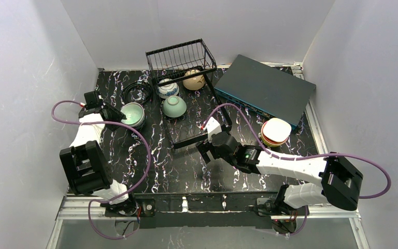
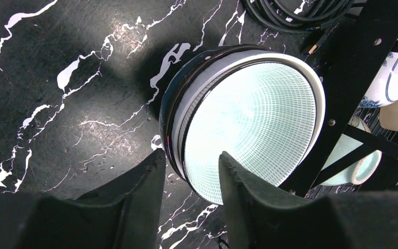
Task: Unload the bowls from the dish rack
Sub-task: Adjust the bowl in the bowl.
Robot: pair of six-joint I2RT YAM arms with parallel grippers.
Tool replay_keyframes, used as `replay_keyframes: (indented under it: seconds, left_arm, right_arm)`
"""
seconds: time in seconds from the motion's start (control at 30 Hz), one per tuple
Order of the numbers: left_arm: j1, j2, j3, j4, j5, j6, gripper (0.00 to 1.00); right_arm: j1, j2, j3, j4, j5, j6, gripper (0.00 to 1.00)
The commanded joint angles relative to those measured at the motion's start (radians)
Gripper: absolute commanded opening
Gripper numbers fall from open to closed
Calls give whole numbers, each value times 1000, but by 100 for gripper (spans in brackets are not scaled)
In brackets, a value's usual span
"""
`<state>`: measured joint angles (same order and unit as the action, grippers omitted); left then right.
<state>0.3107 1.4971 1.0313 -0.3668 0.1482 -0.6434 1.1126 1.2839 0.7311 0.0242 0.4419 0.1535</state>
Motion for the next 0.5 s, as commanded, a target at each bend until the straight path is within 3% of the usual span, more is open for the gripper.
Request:
replay_keyframes:
  seconds: [0.0,0.2,0.47]
  left_arm:
    - [-11,-43,37,-42,-38,37,44]
    - [-33,-88,49,-66,-97,71,58]
    - [-159,-183,78,-104,-246,199,97]
  right_arm:
    - [-2,-13,40,20,19,12,99]
    - [-9,-9,74,-22,52,10,99]
    - [-70,-21,132,-140,98,18,99]
